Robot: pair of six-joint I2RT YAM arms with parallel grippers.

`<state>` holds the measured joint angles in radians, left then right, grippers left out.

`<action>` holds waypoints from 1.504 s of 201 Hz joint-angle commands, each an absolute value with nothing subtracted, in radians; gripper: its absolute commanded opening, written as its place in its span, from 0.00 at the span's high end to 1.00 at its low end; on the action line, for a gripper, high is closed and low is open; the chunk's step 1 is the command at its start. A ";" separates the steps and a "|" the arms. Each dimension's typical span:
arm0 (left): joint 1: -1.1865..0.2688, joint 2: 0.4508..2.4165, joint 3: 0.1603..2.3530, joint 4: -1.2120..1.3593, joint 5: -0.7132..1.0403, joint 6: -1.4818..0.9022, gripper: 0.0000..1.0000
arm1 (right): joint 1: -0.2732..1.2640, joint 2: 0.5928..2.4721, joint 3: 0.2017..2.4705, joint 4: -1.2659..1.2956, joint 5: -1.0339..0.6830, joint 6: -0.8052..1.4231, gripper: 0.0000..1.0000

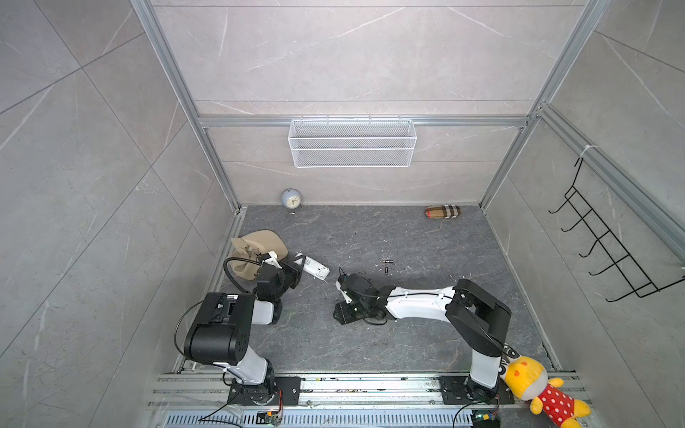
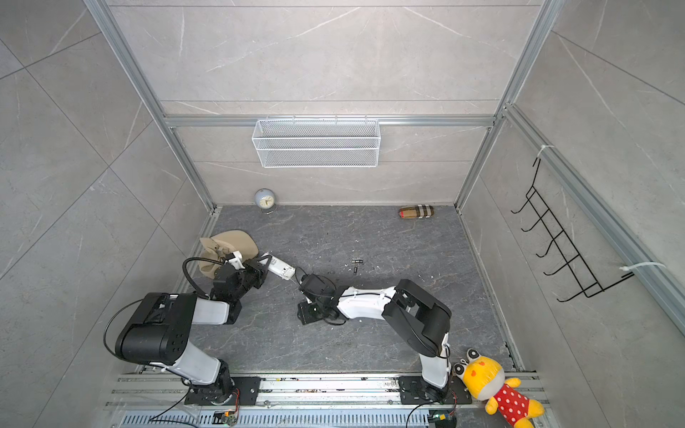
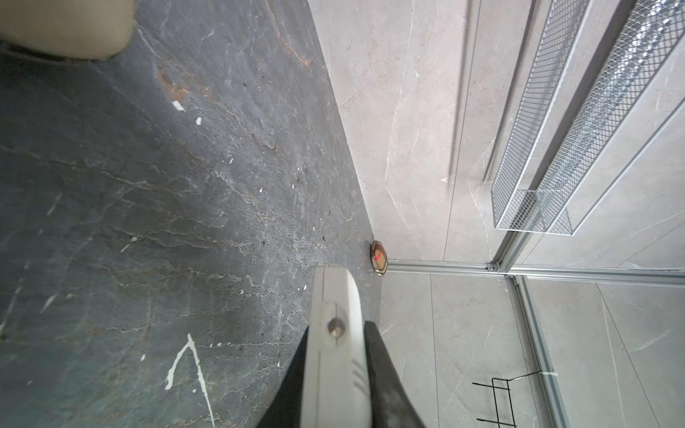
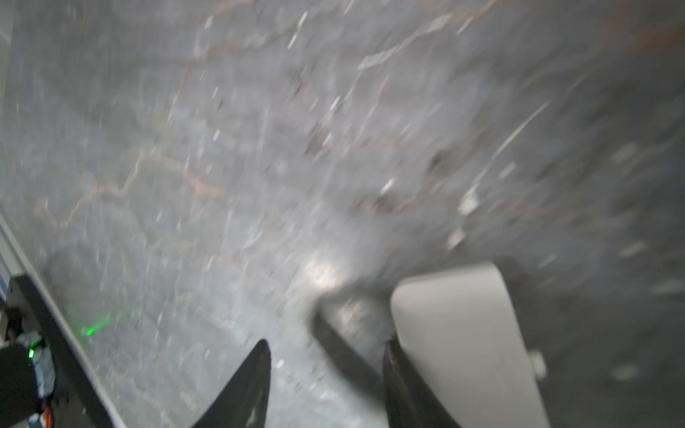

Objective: Load the batteries into the remote control
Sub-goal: 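Bring the right gripper back toward the remote held by the left gripper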

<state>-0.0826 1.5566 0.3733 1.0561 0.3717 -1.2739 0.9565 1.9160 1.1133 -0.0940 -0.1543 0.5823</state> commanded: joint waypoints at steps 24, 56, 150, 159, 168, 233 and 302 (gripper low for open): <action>-0.077 1.445 0.394 0.975 0.376 -1.204 1.00 | 0.849 2.034 1.190 -0.229 -0.191 0.461 0.49; -0.077 1.391 0.408 0.906 0.377 -1.180 1.00 | 0.844 1.946 1.176 -0.253 -0.270 0.448 0.47; -0.078 1.381 0.427 0.908 0.376 -1.193 1.00 | 0.871 1.645 0.845 -0.186 -0.220 0.529 0.44; -0.078 1.374 0.428 0.902 0.377 -1.193 1.00 | 0.871 1.635 0.830 -0.191 -0.185 0.531 0.44; -0.078 1.364 0.429 0.886 0.378 -1.189 1.00 | 0.869 1.629 0.820 -0.205 -0.158 0.527 0.43; -0.078 1.301 0.440 0.812 0.376 -1.158 1.00 | 0.851 1.785 0.913 -0.175 -0.162 0.538 0.42; -0.075 1.230 0.428 0.719 0.400 -1.121 1.00 | 0.763 1.997 1.208 -0.299 -0.127 0.411 0.44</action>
<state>-0.0822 1.2785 0.4076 0.7315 0.3725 -1.1656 0.7887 1.9102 1.1400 -0.1764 -0.1631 0.4831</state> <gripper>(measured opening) 0.183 0.557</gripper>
